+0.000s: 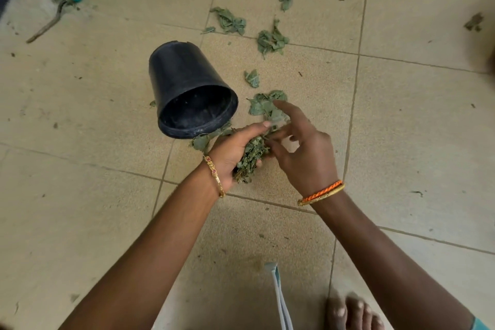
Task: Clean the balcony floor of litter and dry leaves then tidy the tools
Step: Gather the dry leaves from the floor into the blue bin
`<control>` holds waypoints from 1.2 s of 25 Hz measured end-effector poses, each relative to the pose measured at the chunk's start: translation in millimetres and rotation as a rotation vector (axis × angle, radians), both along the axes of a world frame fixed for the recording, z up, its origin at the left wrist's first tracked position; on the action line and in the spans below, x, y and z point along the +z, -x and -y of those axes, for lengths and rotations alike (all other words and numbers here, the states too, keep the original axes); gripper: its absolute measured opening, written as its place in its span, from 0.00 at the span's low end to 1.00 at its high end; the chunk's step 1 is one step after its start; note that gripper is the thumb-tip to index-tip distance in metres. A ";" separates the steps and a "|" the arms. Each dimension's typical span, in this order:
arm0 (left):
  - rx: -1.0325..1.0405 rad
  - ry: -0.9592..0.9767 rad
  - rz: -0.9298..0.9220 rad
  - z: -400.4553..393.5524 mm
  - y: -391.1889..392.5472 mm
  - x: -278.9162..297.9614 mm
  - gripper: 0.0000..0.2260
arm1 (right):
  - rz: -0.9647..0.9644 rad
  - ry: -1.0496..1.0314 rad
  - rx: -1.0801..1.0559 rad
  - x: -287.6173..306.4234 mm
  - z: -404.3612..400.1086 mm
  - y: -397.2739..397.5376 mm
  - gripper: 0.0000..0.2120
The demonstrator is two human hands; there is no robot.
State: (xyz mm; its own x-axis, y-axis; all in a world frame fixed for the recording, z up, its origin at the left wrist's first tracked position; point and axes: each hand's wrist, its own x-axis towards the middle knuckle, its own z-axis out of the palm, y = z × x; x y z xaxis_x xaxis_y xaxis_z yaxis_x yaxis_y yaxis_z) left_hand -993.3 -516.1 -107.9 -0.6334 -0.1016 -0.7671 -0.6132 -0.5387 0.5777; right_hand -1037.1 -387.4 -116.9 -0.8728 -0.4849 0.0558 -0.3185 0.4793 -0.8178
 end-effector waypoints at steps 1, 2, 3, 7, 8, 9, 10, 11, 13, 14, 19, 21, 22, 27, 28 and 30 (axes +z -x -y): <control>0.006 0.054 0.021 -0.5 -5.1 -1.9 0.10 | -0.006 -0.025 0.042 0.5 -1.5 -0.6 0.28; 0.023 0.093 0.031 0.3 -10.6 -4.1 0.09 | 0.018 -0.013 0.072 0.3 -2.4 -0.6 0.25; 0.055 0.110 0.033 1.2 -18.1 -4.0 0.06 | 0.045 0.012 0.086 -0.5 -3.9 -0.6 0.21; 0.216 0.125 0.067 8.1 -52.7 -0.9 0.06 | 0.078 0.020 0.089 -3.7 -3.1 -1.7 0.11; 0.251 0.114 0.074 8.5 -65.8 -0.1 0.06 | 0.049 -0.001 0.140 -3.8 1.9 -6.5 0.11; 0.281 0.095 0.077 8.9 -76.8 0.4 0.07 | 0.010 -0.027 0.199 -5.0 10.0 -10.9 0.11; 0.301 0.078 0.080 9.1 -86.9 1.5 0.07 | -0.021 -0.066 0.235 -8.0 20.7 -14.4 0.13; 0.317 0.066 0.082 8.8 -96.6 3.2 0.07 | -0.040 -0.117 0.245 -10.7 31.4 -18.2 0.16; 0.351 0.066 0.067 11.1 -112.8 8.1 0.07 | -0.056 -0.198 0.236 -16.9 55.7 -23.9 0.22; 0.359 0.076 0.056 14.2 -117.8 10.1 0.07 | -0.065 -0.236 0.226 -19.2 67.8 -27.2 0.25; 0.344 0.115 0.053 33.3 -126.9 6.2 0.07 | -0.266 -0.469 0.160 -31.9 103.6 -35.2 0.26; 0.349 0.115 0.041 38.2 -126.5 2.6 0.07 | -0.296 -0.416 0.196 -32.8 112.0 -33.3 0.19; 0.348 0.115 0.040 40.1 -126.2 0.8 0.07 | -0.291 -0.366 0.233 -33.7 115.6 -32.9 0.16; 0.345 0.056 0.025 45.2 -127.0 -7.4 0.09 | -0.153 -0.060 0.184 -22.1 105.6 -39.9 0.14; 0.341 0.049 0.025 45.6 -127.7 -9.4 0.08 | -0.097 -0.003 0.129 -16.5 97.3 -44.3 0.13; 0.298 0.062 0.003 43.6 -128.1 -11.9 0.07 | -0.018 0.012 0.110 -6.3 82.3 -56.9 0.12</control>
State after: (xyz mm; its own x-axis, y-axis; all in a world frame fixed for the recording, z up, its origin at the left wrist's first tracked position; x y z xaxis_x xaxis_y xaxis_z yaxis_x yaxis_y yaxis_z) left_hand -865.2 -559.8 -119.8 -0.5662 -0.3299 -0.7554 -0.4350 -0.6589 0.6137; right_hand -980.1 -469.7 -123.2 -0.8131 -0.5769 0.0776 -0.3836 0.4307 -0.8169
